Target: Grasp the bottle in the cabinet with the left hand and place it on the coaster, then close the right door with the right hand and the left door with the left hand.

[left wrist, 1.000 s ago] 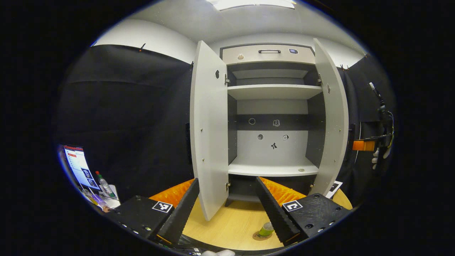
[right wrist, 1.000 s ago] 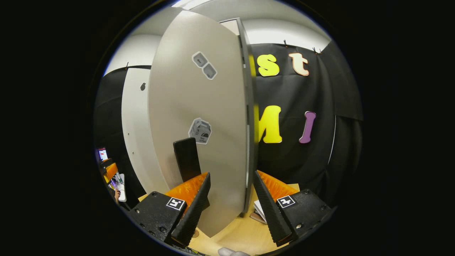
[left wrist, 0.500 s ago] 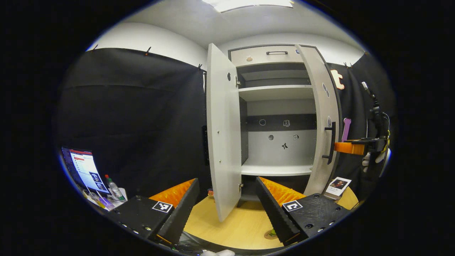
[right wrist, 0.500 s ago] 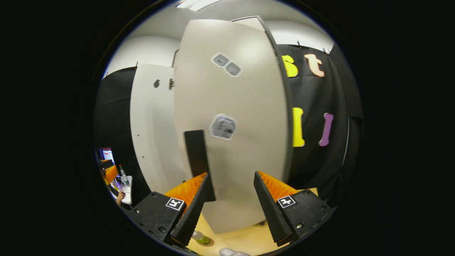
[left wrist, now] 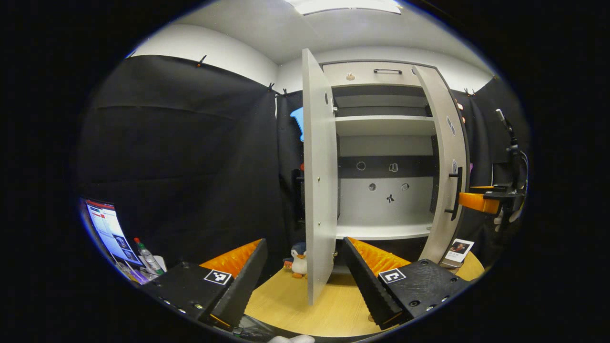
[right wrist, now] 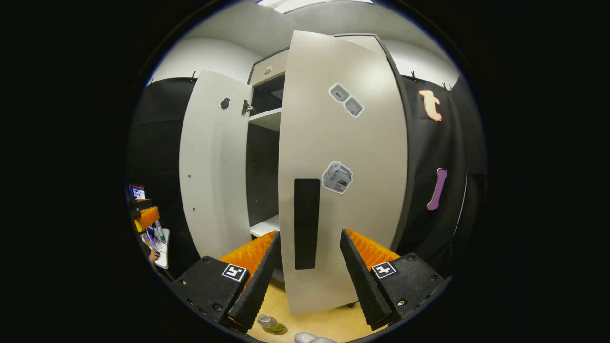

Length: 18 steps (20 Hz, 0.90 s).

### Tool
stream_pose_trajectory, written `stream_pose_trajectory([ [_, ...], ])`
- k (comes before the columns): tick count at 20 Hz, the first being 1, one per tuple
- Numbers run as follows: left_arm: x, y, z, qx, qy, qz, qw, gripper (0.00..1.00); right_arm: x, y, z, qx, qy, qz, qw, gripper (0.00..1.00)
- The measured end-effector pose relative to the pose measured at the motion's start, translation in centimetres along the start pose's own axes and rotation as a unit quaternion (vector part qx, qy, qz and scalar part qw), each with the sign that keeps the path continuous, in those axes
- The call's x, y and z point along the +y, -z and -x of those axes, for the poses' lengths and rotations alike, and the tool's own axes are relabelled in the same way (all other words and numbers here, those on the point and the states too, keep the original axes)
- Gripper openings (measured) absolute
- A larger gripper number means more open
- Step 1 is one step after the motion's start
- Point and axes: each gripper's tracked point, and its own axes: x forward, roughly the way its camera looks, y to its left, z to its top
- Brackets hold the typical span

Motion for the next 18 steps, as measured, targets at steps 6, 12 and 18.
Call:
stream_pose_trajectory([
  [6,3.6,0.4,-5.2,-0.007,0.02,-0.008,1.0,0.96,-0.1,1.8,3.7,0.015,0.056,-0.003,0.998,0.78],
  [12,8.4,-0.6,-11.1,-0.023,0.021,-0.011,0.999,0.96,-0.2,5.4,7.8,0.053,0.134,-0.016,0.989,0.78],
  [18,9.3,-2.6,-15.9,-0.051,0.018,-0.018,0.998,0.96,-2.0,6.7,11.9,0.074,0.194,-0.026,0.978,0.79],
])
